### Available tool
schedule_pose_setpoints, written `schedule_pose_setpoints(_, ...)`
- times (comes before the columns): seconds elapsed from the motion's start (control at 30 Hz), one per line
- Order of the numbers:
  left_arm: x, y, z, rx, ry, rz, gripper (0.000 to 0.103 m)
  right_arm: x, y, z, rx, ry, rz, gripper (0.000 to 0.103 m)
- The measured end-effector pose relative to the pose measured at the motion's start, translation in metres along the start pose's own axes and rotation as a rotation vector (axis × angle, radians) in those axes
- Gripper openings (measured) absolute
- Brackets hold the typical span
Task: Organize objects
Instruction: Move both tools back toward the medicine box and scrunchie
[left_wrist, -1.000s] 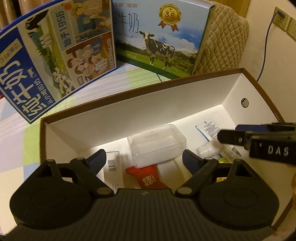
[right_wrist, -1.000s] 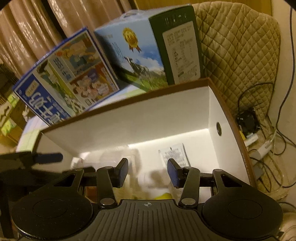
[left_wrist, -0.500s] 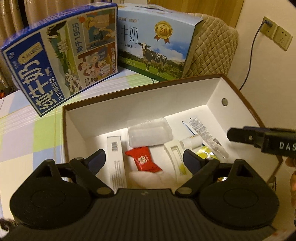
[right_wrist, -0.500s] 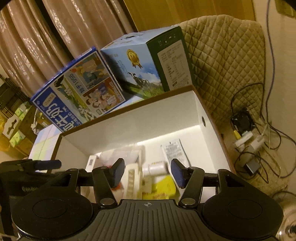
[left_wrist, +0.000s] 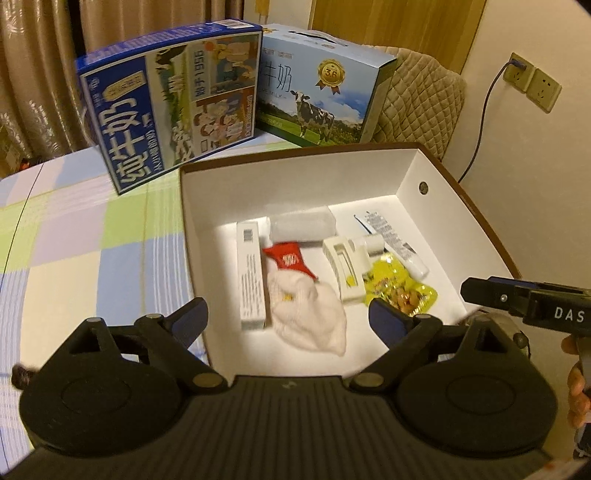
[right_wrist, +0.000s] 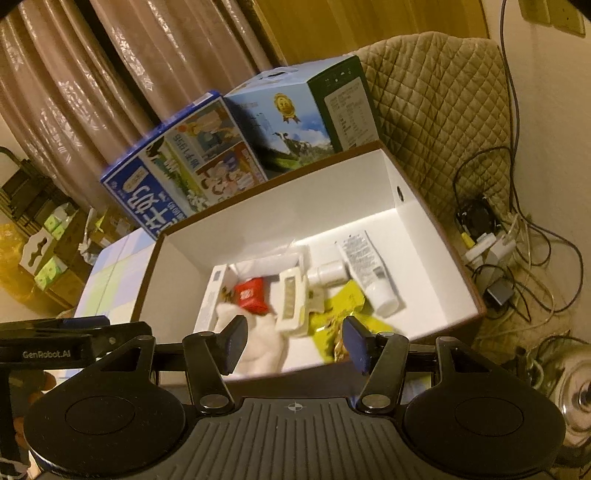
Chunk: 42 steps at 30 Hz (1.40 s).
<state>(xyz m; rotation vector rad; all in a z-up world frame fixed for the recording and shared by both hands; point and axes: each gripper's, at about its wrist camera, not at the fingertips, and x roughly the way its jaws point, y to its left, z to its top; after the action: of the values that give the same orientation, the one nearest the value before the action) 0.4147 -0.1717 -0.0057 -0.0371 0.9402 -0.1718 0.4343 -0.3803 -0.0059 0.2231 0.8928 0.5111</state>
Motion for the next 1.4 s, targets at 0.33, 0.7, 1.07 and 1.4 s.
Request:
schedule_pose_setpoints(0.33,-0.039,0.020,-0.047,-0.024,0.016,0.002,0.092,-0.020,0.031,-0.037,-0.033,0.030,0.013,0.054)
schedule_pose_setpoints(0.7,-0.079,0.058,-0.098,-0.062,0.042,0.016,0.092,-0.025,0.081,-0.086,-0.075,0.085,0.037,0.054)
schedule_pose_setpoints(1.07,-0.113,0.110,-0.139,-0.119,0.038,0.050,0.092,-0.007,0.149,-0.129,-0.148,0.143,0.090,0.054)
schedule_pose_setpoints(1.4,-0.135,0.158,-0.169,-0.169,0.039,0.092,0.092,0.014,0.204,-0.162,-0.212,0.197,0.136,0.054)
